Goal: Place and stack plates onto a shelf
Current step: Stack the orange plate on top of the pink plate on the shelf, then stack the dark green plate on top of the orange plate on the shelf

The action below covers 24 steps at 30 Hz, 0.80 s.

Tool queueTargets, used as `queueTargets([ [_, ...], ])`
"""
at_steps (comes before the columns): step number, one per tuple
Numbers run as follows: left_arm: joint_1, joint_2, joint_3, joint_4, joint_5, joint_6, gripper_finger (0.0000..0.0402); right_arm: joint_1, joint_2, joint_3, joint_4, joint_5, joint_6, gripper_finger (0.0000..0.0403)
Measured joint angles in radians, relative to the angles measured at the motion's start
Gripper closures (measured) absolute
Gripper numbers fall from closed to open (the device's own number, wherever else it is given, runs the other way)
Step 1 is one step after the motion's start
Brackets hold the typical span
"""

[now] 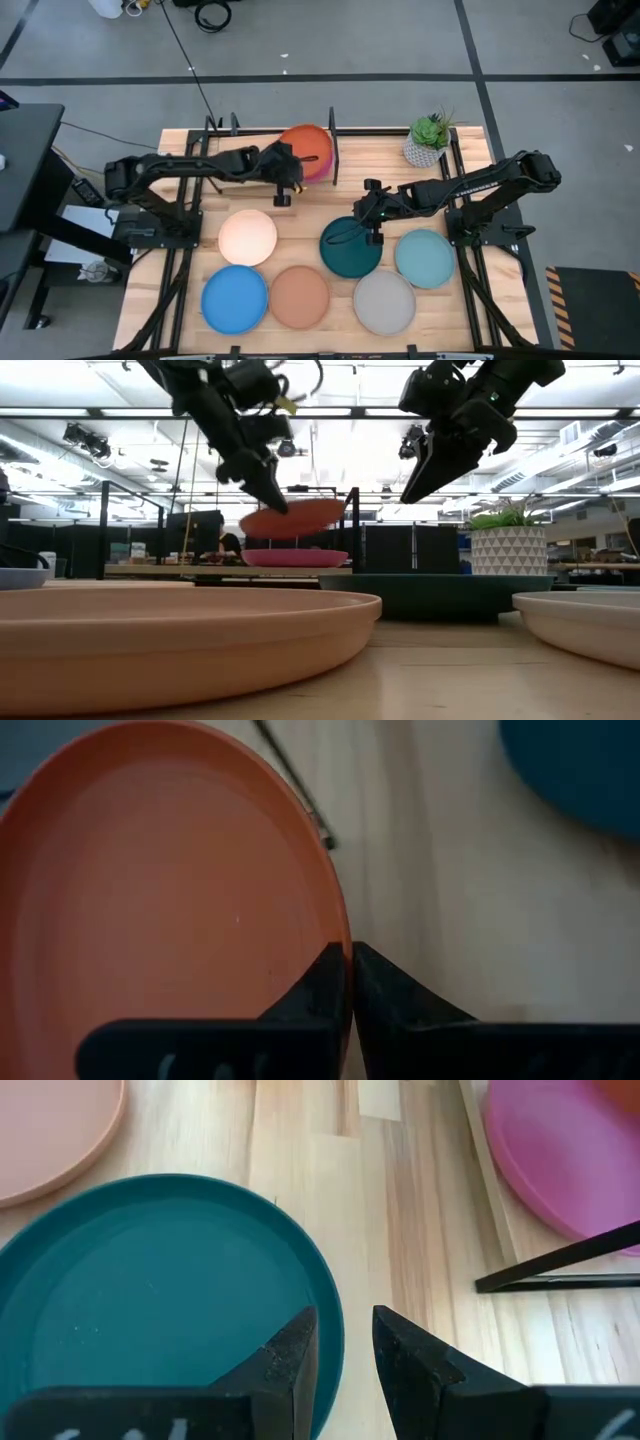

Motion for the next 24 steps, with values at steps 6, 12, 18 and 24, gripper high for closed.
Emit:
queueTargets([
  [6, 0.022, 0.098, 0.000, 0.023, -0.050, 0.011, 0.0369, 0.005, 0.001, 0.000, 0.000, 0.000, 0.003, 0.0297],
  [12, 0.009, 0.091, 0.022, 0.001, -0.075, -0.005, 0.0298, 0.006, 0.001, 0.000, 0.000, -0.001, 0.003, 0.0297],
  [18, -0.057, 0.042, 0.123, -0.240, 0.053, -0.052, 0.0239, 0.009, 0.001, 0.000, -0.001, -0.001, 0.017, 0.0297],
  [24, -0.184, 0.042, 0.103, -0.296, 0.191, -0.266, 0.0234, 0.022, 0.002, 0.000, -0.001, 0.019, 0.038, 0.0297],
])
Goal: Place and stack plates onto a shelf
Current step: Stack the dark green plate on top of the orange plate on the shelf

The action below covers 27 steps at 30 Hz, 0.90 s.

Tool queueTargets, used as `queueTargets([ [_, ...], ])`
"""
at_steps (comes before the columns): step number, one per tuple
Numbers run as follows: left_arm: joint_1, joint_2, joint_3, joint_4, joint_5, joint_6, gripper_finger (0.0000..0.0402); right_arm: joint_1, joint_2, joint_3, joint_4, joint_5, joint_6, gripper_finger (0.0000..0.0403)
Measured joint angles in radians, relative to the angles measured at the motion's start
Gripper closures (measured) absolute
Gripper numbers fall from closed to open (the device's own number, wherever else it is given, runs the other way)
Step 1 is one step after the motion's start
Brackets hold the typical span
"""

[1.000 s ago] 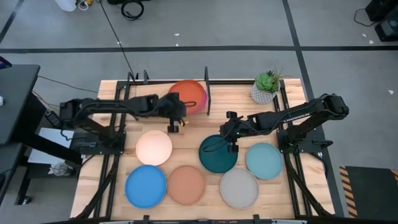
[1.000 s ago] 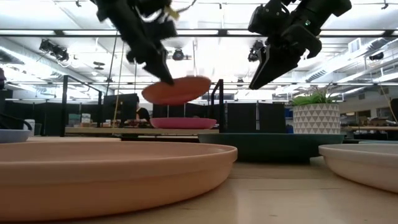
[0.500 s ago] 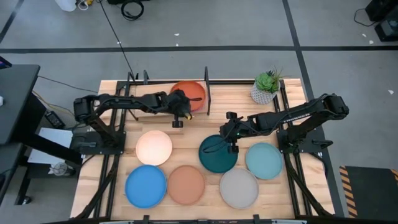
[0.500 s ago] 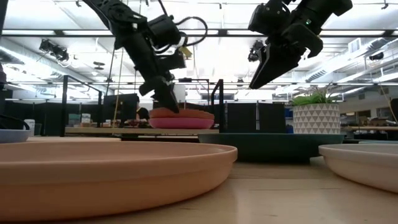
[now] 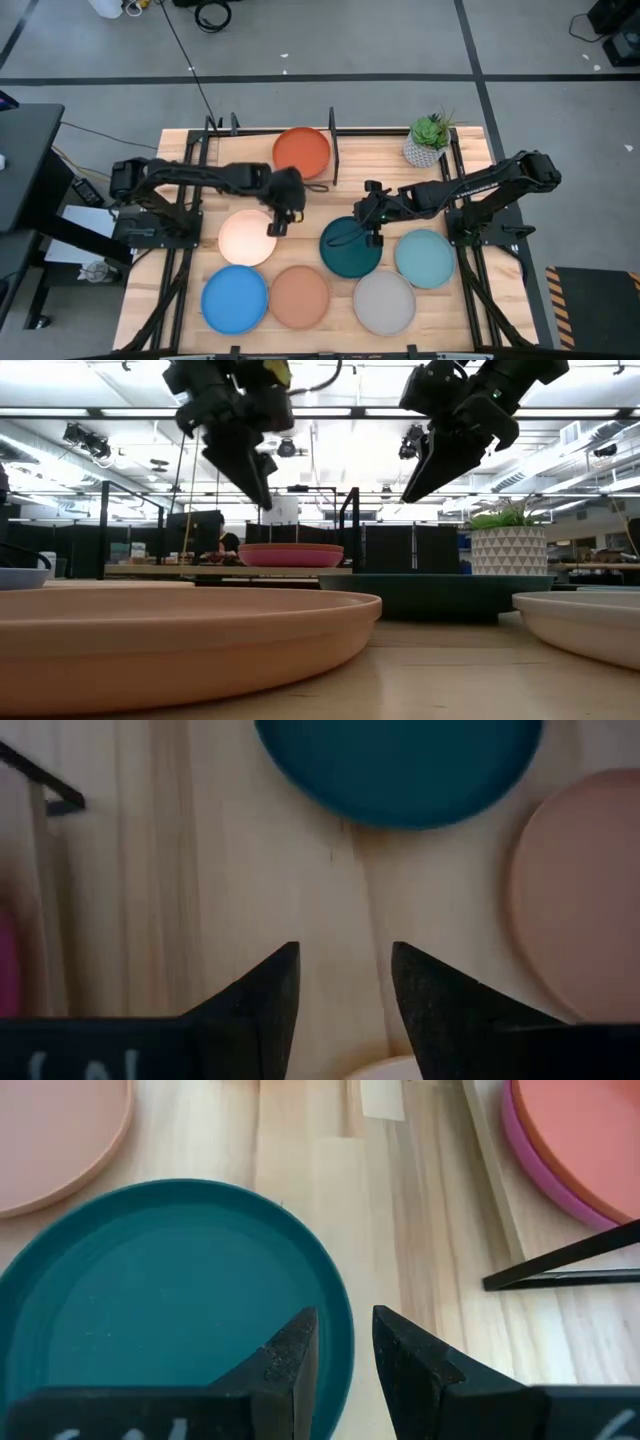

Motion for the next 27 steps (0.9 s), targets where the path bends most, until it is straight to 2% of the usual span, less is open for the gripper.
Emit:
queueTargets([
  [5, -0.107, 0.026, -0.037, 0.120, -0.109, 0.032, 0.0233, 0.009, 0.000, 0.000, 0.019, 0.005, -0.001, 0.0297],
  [9, -0.184, 0.077, -0.055, 0.223, -0.190, 0.194, 0.0233, 0.009, 0.000, 0.000, 0.026, 0.005, -0.004, 0.0297],
  [15, -0.240, 0.195, -0.059, 0.349, -0.198, 0.494, 0.0233, 0.008, 0.000, 0.000, 0.029, 0.005, -0.030, 0.0297],
  [19, -0.264, 0.241, -0.058, 0.456, -0.202, 0.602, 0.0233, 0.007, 0.000, 0.000, 0.024, 0.005, -0.031, 0.0297],
  [27, -0.285, 0.297, -0.058, 0.488, -0.185, 0.847, 0.0250, 0.007, 0.000, 0.000, 0.024, 0.004, -0.029, 0.0297],
])
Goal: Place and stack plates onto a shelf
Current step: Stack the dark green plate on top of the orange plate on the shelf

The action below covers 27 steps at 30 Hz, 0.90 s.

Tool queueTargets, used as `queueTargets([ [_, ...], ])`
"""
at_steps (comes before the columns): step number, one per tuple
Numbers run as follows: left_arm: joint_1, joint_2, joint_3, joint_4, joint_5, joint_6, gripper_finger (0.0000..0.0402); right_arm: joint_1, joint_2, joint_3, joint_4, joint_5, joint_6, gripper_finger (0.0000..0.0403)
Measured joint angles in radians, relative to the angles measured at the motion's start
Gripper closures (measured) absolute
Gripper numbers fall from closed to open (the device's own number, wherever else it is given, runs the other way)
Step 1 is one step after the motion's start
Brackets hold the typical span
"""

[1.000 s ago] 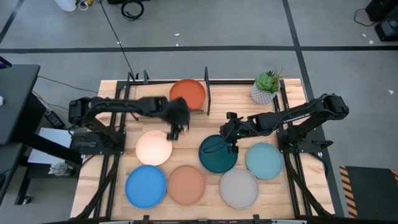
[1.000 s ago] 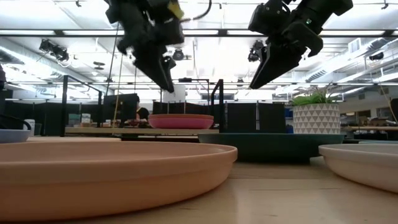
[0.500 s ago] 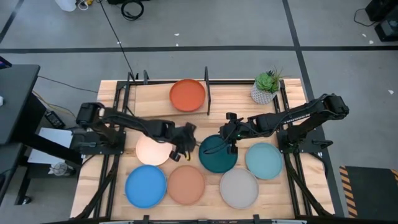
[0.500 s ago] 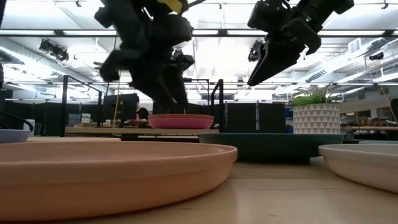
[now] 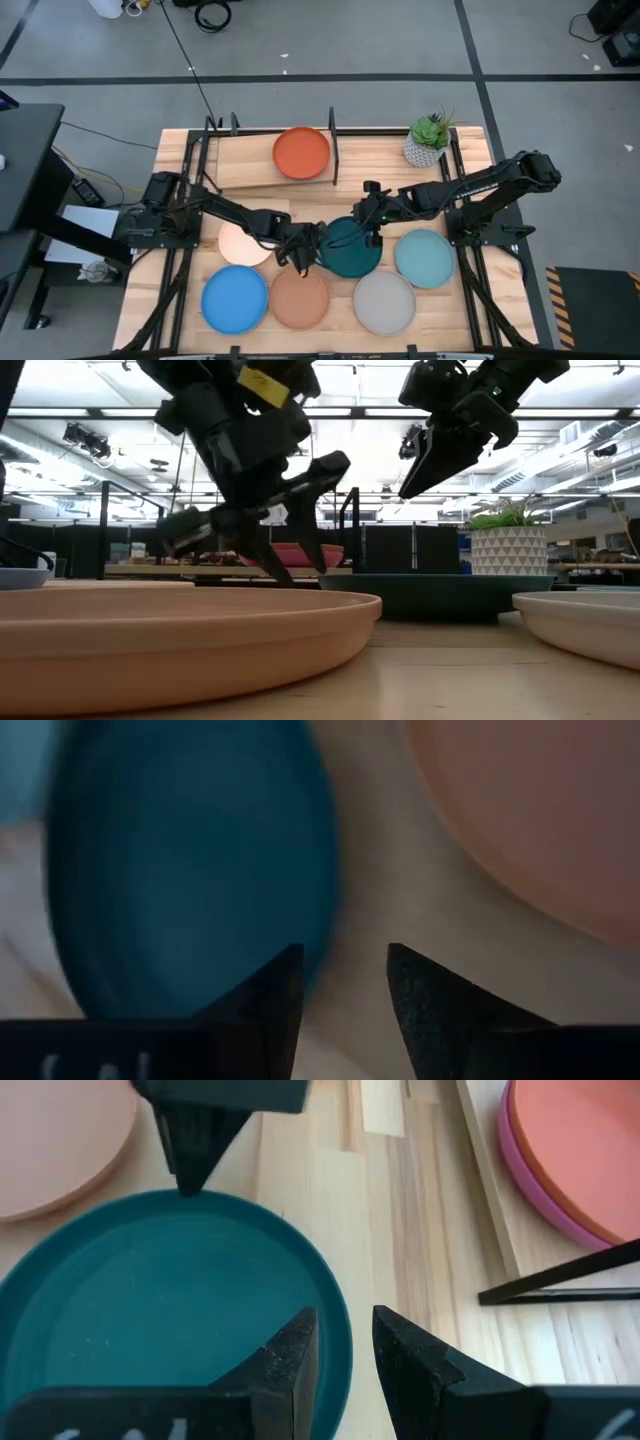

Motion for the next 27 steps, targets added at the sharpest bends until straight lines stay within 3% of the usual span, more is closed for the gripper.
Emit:
queueTargets([
  [7, 0.006, 0.060, 0.001, 0.069, -0.025, 0.026, 0.0270, 0.000, 0.000, 0.000, 0.004, -0.003, 0.006, 0.0297],
  [12, 0.005, 0.038, 0.001, 0.007, -0.041, 0.001, 0.0343, 0.000, 0.000, 0.000, -0.005, -0.004, 0.009, 0.0297],
  [15, 0.000, -0.018, 0.006, -0.061, -0.052, -0.057, 0.0384, 0.000, 0.000, 0.000, -0.004, -0.004, 0.009, 0.0297],
  [22, -0.010, -0.261, 0.004, -0.295, -0.020, -0.268, 0.0381, 0.001, 0.000, 0.000, -0.025, 0.000, 0.029, 0.0297],
  [27, 0.044, -0.407, 0.004, -0.464, -0.046, -0.395, 0.0385, -0.001, -0.002, 0.001, -0.017, 0.018, 0.028, 0.0297],
])
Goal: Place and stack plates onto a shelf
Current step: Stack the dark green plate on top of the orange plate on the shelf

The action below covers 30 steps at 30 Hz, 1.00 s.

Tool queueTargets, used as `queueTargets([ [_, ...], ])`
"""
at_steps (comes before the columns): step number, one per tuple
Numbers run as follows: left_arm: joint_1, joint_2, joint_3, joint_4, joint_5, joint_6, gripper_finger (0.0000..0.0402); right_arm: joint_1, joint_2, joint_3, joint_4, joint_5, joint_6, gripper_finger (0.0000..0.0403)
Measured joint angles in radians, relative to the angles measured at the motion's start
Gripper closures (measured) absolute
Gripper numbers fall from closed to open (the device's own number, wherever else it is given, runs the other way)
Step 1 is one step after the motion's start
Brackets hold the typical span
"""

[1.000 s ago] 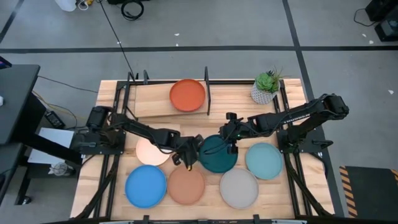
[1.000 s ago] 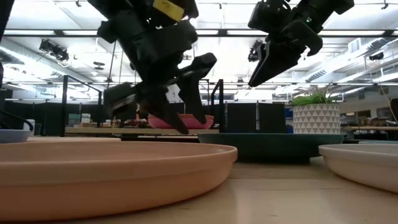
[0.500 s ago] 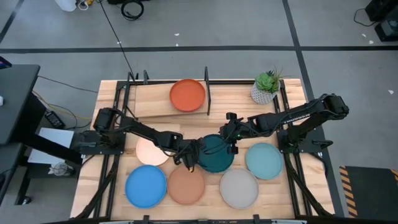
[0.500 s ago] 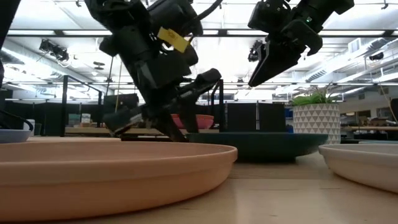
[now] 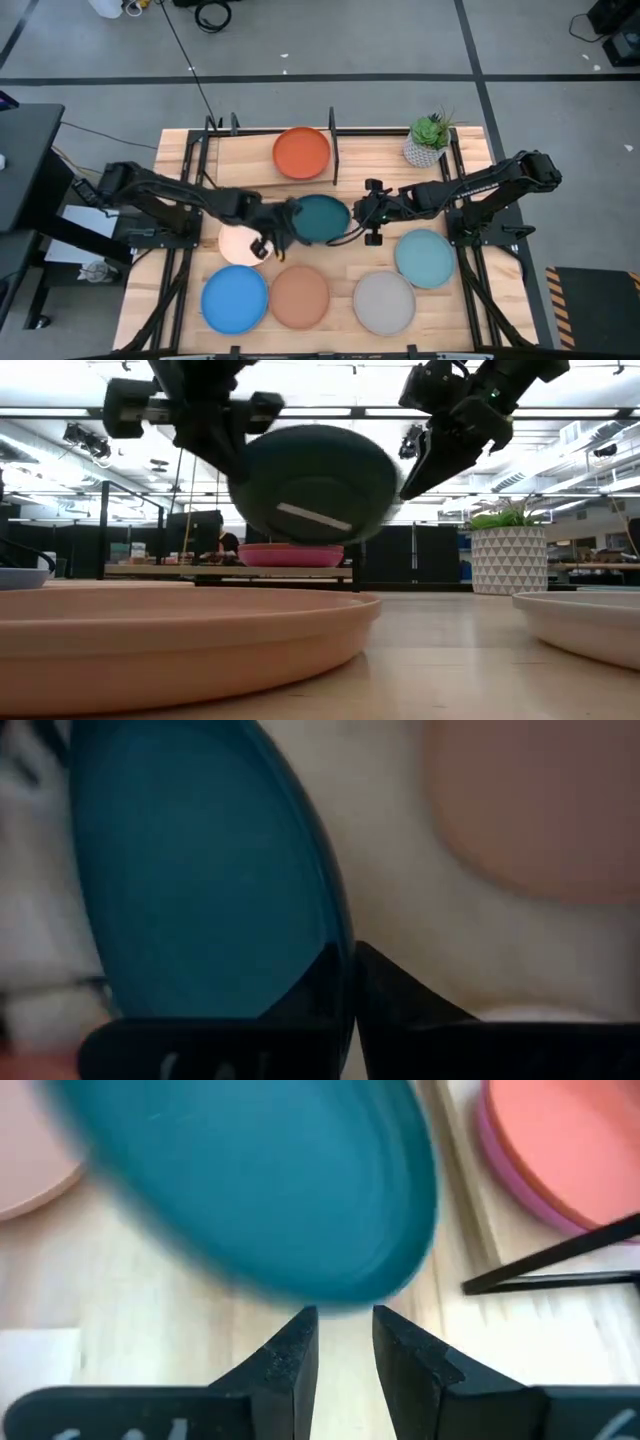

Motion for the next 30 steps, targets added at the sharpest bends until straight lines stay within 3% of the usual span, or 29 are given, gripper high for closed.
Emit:
queueTargets([
  [6, 0.134, -0.032, -0.002, -0.140, -0.129, -0.033, 0.0385, 0.001, 0.002, -0.001, 0.013, 0.004, -0.025, 0.0297],
  [14, 0.307, -0.024, 0.000, -0.058, -0.122, 0.096, 0.0385, -0.003, -0.002, -0.001, -0.012, 0.037, -0.033, 0.0297],
  [22, 0.430, 0.014, 0.000, 0.002, -0.020, 0.124, 0.0382, -0.002, -0.017, -0.002, -0.070, 0.045, -0.008, 0.0297],
  [30, 0.472, 0.147, 0.000, 0.146, -0.148, 0.125, 0.0346, 0.002, -0.022, -0.001, -0.070, 0.035, -0.003, 0.0297],
])
